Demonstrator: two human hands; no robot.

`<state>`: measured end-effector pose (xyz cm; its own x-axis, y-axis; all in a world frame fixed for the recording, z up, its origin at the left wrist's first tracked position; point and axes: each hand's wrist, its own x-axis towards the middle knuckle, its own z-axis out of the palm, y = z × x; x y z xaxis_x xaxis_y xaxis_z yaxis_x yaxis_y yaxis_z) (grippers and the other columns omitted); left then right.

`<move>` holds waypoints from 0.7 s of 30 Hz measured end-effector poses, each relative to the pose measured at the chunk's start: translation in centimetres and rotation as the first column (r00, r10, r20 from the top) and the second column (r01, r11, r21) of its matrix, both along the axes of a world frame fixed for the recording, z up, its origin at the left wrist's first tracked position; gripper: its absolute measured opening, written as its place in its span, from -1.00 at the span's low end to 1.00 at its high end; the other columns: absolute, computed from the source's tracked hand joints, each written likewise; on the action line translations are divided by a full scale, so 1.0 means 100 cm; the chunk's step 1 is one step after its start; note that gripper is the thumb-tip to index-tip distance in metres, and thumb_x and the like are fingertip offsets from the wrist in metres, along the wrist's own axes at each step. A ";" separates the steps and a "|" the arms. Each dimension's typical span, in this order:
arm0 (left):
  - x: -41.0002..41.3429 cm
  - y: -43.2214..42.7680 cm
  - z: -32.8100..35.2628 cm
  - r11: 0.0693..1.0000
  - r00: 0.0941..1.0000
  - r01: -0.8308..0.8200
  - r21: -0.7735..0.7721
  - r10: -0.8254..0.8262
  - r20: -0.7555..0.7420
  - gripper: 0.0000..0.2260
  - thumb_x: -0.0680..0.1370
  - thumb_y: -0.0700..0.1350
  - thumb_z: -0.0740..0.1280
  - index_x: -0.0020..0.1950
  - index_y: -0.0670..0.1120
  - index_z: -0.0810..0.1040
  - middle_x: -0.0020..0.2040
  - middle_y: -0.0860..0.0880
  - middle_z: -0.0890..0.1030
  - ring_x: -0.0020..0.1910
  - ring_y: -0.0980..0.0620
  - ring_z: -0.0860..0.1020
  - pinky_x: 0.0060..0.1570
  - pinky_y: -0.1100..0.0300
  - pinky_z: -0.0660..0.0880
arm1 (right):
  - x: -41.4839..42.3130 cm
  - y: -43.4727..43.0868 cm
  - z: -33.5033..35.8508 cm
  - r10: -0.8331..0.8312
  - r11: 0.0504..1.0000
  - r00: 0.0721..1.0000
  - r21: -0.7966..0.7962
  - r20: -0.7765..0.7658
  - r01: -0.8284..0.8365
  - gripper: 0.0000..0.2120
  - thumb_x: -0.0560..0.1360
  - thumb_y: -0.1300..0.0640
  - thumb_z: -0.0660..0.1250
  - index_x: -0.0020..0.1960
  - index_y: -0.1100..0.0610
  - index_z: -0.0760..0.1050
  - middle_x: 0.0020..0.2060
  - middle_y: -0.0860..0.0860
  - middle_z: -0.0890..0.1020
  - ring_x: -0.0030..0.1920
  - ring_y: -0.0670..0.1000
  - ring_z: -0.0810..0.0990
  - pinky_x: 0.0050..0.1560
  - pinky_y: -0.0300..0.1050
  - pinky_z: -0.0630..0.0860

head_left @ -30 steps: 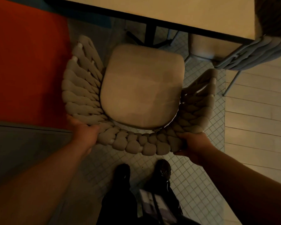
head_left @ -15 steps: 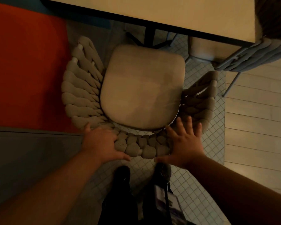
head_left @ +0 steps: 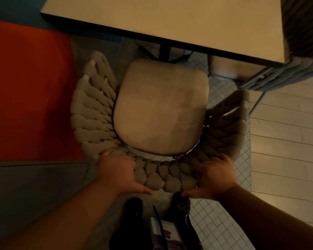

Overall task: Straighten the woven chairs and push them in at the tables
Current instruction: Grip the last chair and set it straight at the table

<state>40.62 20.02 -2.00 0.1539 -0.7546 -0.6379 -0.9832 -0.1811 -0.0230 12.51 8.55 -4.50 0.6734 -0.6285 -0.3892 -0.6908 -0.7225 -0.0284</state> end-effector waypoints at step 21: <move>-0.022 -0.010 0.006 0.989 0.996 -0.082 -0.126 0.079 -0.029 -0.06 0.07 0.75 0.10 0.18 0.15 0.58 0.20 0.14 0.56 0.28 0.06 0.44 0.31 -0.01 0.17 | 0.000 -0.025 0.034 -0.014 0.992 0.974 0.118 -0.226 0.041 -0.02 0.10 -0.79 0.02 0.23 -0.21 0.58 0.00 -0.23 0.63 0.20 -0.04 0.53 0.40 0.10 0.18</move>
<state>38.41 19.05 -1.41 0.2035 -0.8155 -0.5418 -0.9653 -0.2596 0.0281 12.55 6.05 -1.10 0.5431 -0.5843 -0.6031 -0.7090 -0.7039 0.0434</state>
